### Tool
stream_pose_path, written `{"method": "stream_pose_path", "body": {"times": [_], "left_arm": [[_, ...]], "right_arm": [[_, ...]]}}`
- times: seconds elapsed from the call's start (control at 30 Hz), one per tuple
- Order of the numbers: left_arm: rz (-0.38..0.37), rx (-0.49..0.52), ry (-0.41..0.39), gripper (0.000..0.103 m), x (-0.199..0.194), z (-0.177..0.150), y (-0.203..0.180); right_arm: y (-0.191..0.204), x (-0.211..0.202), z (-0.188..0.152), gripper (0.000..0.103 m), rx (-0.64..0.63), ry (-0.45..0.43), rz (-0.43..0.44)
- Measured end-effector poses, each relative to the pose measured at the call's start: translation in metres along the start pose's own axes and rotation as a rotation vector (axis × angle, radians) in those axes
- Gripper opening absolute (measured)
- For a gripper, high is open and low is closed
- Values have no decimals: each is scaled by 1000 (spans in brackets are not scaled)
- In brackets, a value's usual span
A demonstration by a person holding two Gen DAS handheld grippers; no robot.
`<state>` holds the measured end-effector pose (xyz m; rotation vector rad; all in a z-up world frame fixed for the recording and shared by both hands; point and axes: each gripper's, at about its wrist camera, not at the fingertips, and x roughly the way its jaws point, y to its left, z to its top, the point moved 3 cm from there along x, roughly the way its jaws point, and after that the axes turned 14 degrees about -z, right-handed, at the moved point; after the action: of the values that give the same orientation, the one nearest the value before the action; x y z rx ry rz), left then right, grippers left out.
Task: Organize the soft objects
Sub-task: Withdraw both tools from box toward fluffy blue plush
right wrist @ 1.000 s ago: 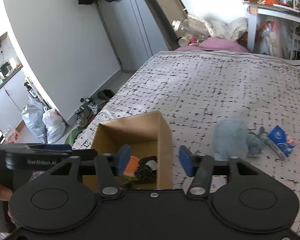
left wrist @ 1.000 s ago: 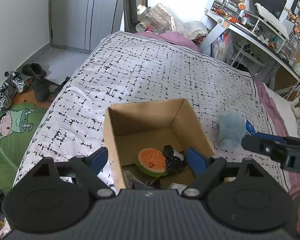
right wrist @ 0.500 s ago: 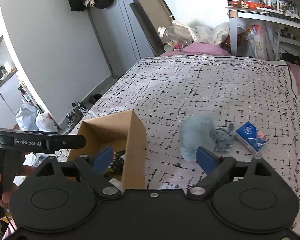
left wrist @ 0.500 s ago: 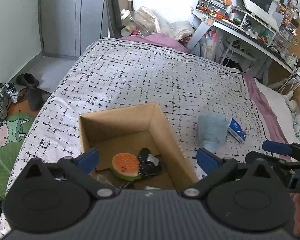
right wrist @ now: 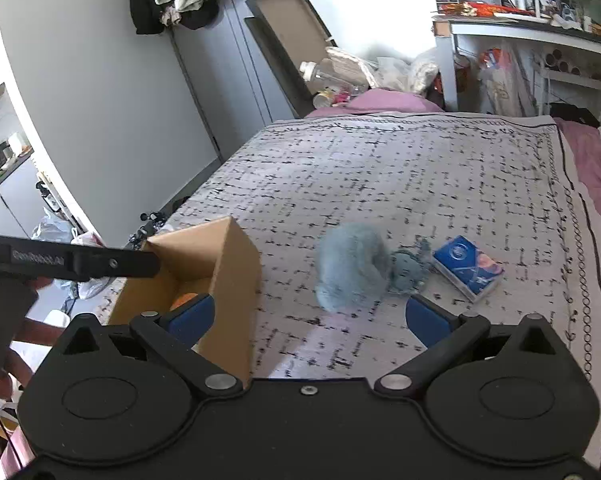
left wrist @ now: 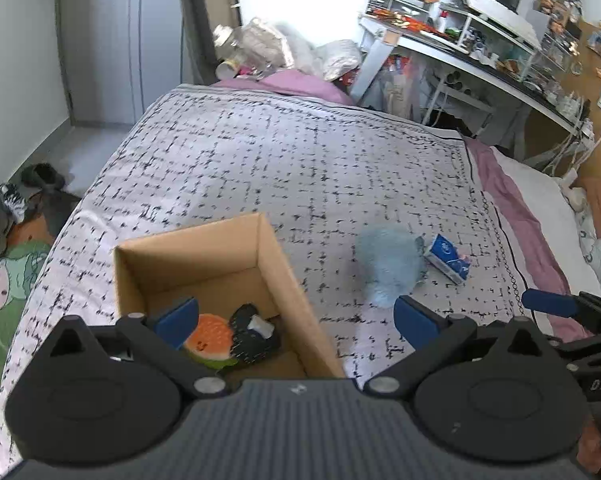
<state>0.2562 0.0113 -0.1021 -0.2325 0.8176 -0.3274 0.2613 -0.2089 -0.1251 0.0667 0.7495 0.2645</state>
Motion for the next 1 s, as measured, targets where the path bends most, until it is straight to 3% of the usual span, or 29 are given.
{"method": "stream_pose_path", "body": {"times": [0.33,0.73,0.9,1.0], "left_arm": [[-35,76,54,103,28,7,-37],[-5,100,129,103,71,19,-58],[-3,129,131,102,85,26,-66],[-7,153,124,100,93,30,-71]], "right_arm": [[-43,9,-3,103,79,9,-21],[-75,26,-8,102,155,23,-8],[-81,39,-8,93,185,32,10],[-83,49,-7,81,210,43,27]]}}
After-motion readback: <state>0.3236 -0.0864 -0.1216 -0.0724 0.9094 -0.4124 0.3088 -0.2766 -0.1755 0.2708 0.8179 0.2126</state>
